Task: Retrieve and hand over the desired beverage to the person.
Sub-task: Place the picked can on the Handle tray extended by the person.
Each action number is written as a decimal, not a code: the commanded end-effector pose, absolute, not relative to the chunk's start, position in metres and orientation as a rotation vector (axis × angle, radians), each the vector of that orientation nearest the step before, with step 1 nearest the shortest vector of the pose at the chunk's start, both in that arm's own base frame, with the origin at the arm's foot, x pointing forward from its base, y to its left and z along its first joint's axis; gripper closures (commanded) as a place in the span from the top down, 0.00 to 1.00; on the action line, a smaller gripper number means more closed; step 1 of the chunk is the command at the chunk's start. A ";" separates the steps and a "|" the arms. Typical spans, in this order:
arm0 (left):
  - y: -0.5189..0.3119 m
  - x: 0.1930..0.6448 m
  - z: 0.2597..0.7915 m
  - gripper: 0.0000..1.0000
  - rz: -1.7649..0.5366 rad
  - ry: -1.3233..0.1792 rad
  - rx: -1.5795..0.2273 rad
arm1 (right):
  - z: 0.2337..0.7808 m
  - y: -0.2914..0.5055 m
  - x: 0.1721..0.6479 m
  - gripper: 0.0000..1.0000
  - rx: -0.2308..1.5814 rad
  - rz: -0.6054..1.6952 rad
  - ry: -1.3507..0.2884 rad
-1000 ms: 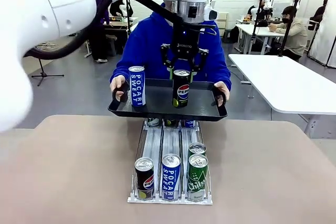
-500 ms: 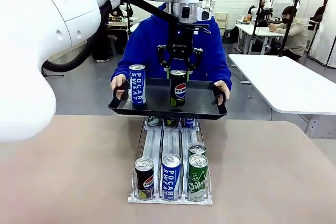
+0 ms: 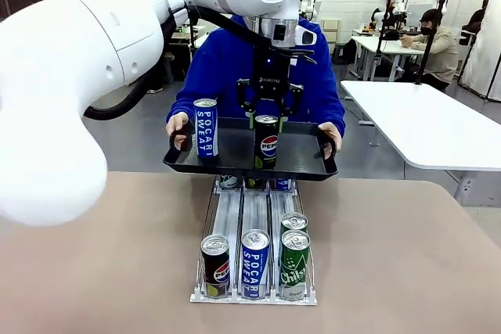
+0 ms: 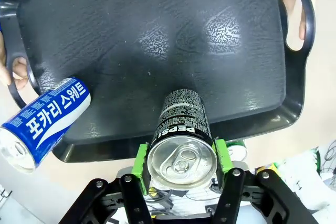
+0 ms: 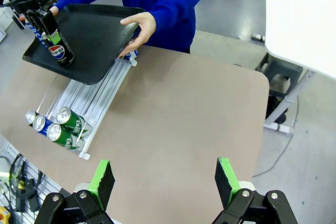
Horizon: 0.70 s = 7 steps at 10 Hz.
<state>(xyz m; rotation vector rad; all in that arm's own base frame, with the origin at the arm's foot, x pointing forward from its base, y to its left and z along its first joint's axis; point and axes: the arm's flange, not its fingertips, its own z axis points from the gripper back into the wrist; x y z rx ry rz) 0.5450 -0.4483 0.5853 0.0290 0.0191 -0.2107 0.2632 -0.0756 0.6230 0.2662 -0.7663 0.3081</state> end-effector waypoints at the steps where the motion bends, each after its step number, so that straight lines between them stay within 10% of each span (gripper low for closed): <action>1: -0.469 0.575 0.612 0.59 -0.236 0.025 0.031 | 0.619 -0.074 0.266 1.00 0.273 0.314 -0.780; 2: -0.468 0.576 0.612 0.59 -0.240 0.028 0.032 | 0.619 -0.074 0.266 1.00 0.273 0.314 -0.780; 3: -0.468 0.575 0.611 0.98 -0.243 0.033 0.031 | 0.619 -0.074 0.266 1.00 0.273 0.314 -0.780; 7: -0.467 0.574 0.612 1.00 -0.251 0.039 0.029 | 0.619 -0.074 0.266 1.00 0.273 0.314 -0.780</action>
